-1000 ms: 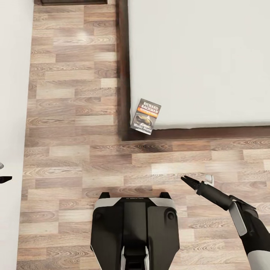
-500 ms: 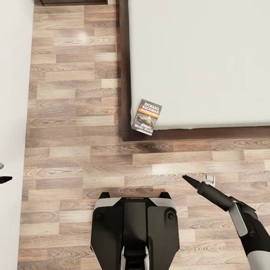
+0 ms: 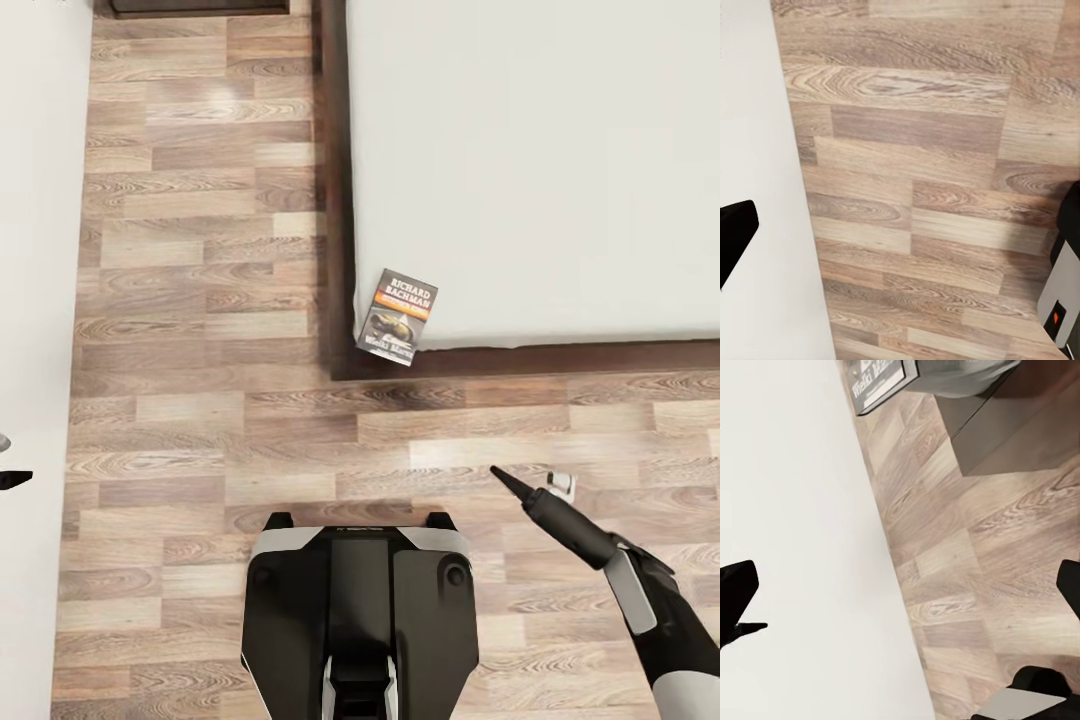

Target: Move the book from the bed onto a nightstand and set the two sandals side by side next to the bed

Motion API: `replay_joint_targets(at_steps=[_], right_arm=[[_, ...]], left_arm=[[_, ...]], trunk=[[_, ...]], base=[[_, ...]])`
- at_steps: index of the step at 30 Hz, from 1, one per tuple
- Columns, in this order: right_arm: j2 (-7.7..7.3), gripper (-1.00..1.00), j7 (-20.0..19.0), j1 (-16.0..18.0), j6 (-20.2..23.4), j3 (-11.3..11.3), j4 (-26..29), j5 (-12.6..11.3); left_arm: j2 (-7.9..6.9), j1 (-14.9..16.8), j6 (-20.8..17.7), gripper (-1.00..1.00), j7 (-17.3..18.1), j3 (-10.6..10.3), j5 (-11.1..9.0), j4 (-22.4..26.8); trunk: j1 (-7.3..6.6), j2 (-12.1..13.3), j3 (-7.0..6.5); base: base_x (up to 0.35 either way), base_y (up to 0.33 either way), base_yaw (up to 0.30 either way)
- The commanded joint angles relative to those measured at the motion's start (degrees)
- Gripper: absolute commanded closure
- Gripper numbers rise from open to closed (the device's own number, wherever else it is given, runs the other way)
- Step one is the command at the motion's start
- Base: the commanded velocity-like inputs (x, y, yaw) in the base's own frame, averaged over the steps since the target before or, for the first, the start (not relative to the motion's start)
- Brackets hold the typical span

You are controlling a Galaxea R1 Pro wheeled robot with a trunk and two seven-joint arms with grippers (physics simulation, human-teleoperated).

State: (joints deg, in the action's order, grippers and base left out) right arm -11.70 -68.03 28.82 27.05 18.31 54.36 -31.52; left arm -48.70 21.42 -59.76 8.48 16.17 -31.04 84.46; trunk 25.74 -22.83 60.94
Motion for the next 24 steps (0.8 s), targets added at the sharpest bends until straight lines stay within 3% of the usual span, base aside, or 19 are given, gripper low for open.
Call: replay_joint_targets(at_steps=[1,9,13,24], right_arm=[[0.05,-1.0,-0.1,0.0,0.5,0.0,-0.8,-1.0],[0.13,-1.0,-0.7,0.0,0.4,-0.1,-3.6,-5.6],[0.06,-1.0,-2.4,0.0,0.4,-0.2,-4.1,-6.7],[-0.28,-1.0,-9.0,0.0,0.8,-0.1,-4.6,-7.6]], left_arm=[[0.0,0.0,-0.2,-1.0,0.6,0.0,0.5,0.0],[0.05,0.0,-0.2,-1.0,0.6,0.0,0.5,0.0],[0.06,0.0,-0.2,-1.0,0.6,-0.1,0.5,0.0],[0.06,-0.1,-0.2,-1.0,0.6,-0.1,0.5,0.0]], trunk=[[0.05,-0.1,0.05],[0.05,-0.1,0.05],[0.05,-0.1,0.05],[0.05,-0.1,0.05]], base=[[0.094,0.095,0.0],[0.053,0.051,0.0],[0.019,0.018,0.0],[0.006,0.006,0.0]])
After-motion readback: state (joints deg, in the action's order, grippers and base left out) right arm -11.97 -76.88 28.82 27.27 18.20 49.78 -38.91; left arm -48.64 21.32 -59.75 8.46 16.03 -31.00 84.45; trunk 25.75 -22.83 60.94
